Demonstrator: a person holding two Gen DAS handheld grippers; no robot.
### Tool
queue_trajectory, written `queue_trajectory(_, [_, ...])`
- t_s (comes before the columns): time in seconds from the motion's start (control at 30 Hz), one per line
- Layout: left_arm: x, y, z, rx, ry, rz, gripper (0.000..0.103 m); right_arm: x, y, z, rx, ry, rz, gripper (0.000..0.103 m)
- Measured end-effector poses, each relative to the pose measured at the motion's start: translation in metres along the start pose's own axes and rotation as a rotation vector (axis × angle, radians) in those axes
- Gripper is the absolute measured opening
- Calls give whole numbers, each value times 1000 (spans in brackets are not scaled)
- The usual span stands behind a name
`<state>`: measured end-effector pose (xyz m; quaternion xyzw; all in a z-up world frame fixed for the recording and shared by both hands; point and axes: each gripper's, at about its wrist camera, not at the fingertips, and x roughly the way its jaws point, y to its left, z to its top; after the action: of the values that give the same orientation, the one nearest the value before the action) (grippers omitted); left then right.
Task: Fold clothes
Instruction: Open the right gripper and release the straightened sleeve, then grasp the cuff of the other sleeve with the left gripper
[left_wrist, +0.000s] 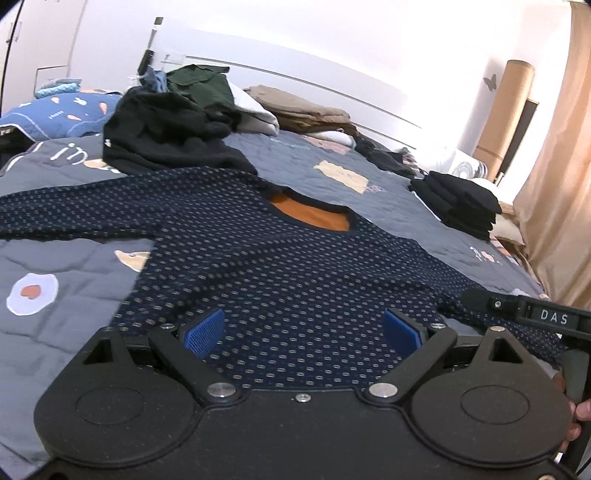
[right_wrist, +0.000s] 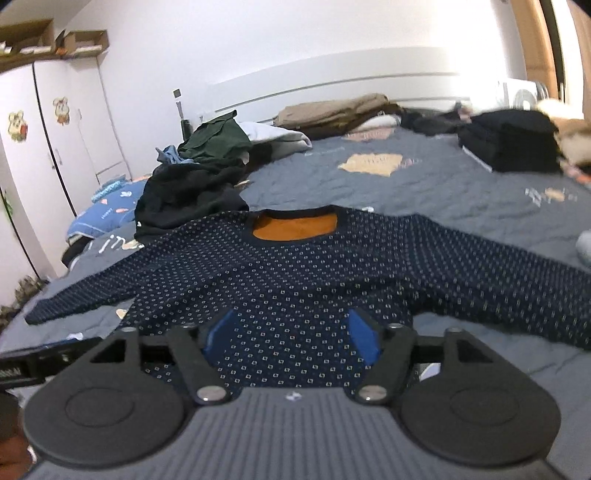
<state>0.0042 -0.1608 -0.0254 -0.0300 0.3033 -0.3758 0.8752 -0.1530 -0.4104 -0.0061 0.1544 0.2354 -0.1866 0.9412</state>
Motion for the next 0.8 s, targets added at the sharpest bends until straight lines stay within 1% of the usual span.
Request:
queue_trajectory(0.1, [-6, 7, 0, 5, -6, 22, 96, 0, 13, 0, -28, 1, -6, 81])
queue_trajectory(0.23, [-13, 17, -1, 11, -10, 52, 96, 1, 29, -2, -28, -4, 18, 87])
queue_trajectory(0.33, [-16, 27, -2, 7, -12, 68, 97, 5, 40, -4, -31, 4, 35, 89])
queue_trajectory(0.67, [-27, 68, 6, -33, -38, 136, 97, 21, 64, -12, -36, 38, 78, 90])
queue_trajectory(0.8, [-29, 101, 22, -89, -83, 174, 97, 25, 67, -16, -31, 47, 97, 90])
